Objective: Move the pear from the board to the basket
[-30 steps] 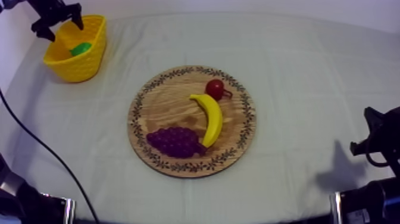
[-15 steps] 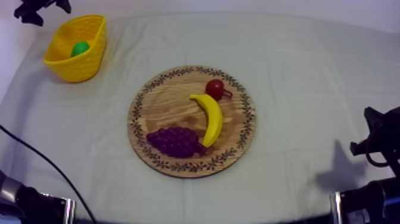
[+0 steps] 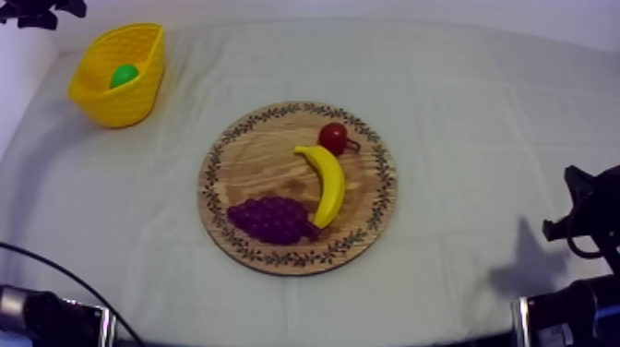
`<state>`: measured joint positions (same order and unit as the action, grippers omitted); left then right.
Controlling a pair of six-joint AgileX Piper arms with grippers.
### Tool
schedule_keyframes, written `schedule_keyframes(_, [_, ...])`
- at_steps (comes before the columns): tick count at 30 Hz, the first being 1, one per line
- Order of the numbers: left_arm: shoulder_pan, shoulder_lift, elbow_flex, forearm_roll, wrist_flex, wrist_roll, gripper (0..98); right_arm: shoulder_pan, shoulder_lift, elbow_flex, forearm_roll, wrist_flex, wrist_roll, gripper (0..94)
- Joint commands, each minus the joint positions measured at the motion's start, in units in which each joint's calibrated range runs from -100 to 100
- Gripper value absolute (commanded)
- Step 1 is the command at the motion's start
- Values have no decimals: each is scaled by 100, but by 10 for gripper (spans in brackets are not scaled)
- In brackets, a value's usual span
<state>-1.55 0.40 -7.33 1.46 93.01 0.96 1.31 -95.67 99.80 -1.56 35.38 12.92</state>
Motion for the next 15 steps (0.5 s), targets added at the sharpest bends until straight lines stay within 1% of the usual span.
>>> schedule_keyframes(1, [13,-511,551,-5,-152,16,485,0,0,-2,2,2,1,4])
schedule_keyframes(5, [-28,-1074,1284,1,-431,55,436,0,0,-2,2,2,0,4])
schedule_keyframes(15, [-122,-2414,2796,18,-1010,106,221,0,0,-2,2,2,0,4])
